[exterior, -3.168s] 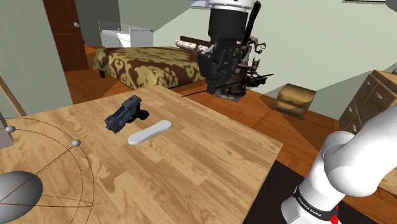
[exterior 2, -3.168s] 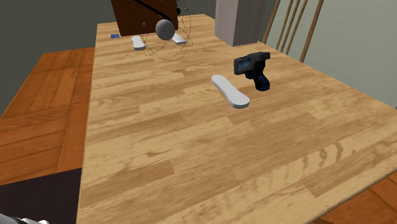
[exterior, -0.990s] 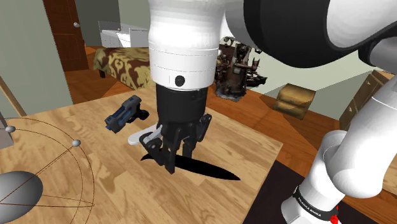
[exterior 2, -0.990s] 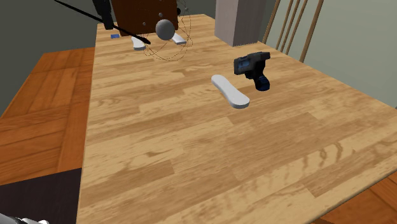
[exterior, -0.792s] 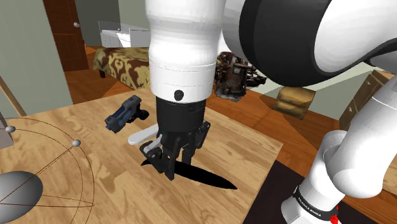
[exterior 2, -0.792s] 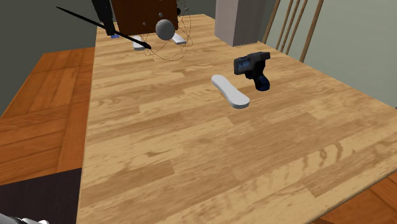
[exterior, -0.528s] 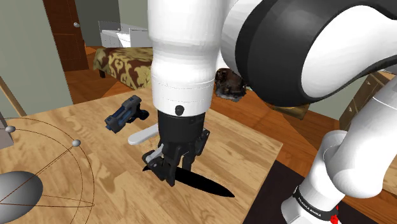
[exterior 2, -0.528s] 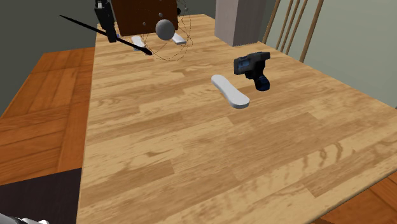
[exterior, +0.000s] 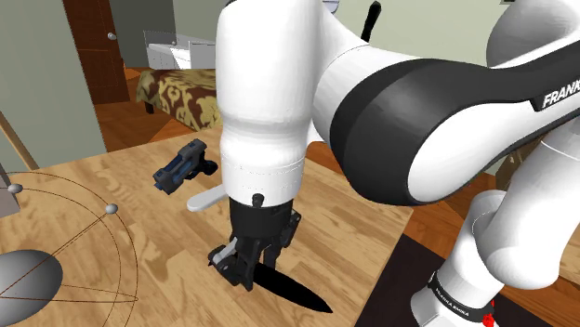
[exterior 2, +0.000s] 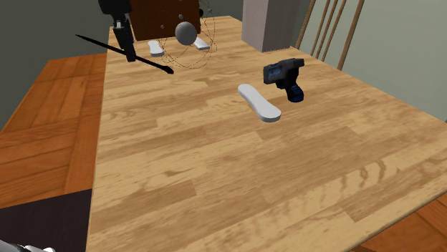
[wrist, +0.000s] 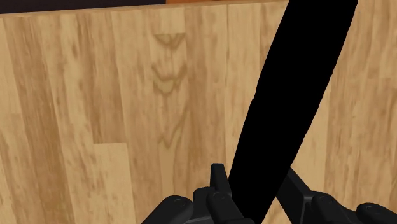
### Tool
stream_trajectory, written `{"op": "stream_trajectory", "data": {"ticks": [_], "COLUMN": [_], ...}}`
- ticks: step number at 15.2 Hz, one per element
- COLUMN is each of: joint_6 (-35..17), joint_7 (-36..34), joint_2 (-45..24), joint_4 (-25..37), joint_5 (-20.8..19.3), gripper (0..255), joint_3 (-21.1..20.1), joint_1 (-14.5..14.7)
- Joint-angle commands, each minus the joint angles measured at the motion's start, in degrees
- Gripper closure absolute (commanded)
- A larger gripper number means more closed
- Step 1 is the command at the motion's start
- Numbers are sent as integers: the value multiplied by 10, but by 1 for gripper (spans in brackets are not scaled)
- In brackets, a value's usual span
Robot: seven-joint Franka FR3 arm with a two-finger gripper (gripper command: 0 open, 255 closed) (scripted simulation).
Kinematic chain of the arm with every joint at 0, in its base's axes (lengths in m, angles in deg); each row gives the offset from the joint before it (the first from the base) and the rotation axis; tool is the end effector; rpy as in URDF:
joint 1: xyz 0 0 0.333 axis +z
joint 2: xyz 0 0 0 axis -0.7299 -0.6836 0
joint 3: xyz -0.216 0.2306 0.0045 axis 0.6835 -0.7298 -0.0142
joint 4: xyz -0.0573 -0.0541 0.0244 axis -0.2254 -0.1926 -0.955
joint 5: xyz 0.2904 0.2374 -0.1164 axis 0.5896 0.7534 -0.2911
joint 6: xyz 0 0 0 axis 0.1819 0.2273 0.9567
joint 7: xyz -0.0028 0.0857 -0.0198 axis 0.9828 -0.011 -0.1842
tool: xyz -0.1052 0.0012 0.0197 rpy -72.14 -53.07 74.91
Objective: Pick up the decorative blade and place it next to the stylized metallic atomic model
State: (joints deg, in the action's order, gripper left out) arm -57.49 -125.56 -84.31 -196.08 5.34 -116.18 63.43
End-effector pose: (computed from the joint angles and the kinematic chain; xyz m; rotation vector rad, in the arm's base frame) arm 0.2589 0.4689 0.4844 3.1011 0.0323 0.0043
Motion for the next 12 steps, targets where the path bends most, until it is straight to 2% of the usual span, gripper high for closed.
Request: {"op": "stream_trajectory", "data": {"ticks": [1,12], "joint_6": [-16,-99], "joint_7": [-1,-22], "joint_2": [-3,-38], "joint_4": [-13,-71], "joint_5": [-2,-28], "gripper": [255,255], "joint_3": [-1,-8], "joint_1": [0,2]}}
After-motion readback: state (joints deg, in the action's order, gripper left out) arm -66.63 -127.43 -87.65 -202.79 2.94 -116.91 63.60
